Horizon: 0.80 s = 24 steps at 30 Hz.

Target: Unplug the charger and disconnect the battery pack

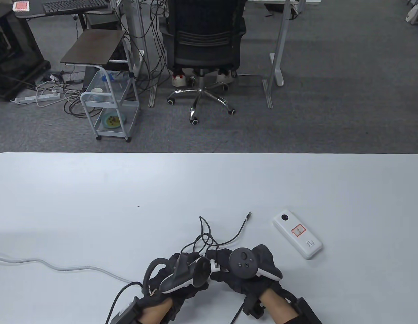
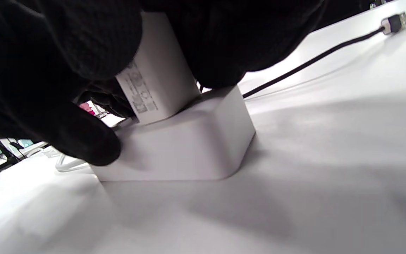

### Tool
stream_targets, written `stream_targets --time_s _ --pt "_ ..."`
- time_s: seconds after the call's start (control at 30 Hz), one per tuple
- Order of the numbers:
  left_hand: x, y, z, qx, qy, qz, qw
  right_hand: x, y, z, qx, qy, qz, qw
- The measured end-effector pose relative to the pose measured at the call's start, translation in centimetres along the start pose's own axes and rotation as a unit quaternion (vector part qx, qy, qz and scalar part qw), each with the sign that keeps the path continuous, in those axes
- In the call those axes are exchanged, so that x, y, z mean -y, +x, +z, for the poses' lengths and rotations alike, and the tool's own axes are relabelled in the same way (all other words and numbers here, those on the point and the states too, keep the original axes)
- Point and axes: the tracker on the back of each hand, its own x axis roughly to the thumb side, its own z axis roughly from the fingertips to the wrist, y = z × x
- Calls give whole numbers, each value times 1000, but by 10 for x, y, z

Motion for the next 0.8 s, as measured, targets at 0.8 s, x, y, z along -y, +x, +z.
stream_targets --time_s 0.8 --pt "-1 1 0 -3 -3 0 1000 -3 0 1 -9 -10 14 1000"
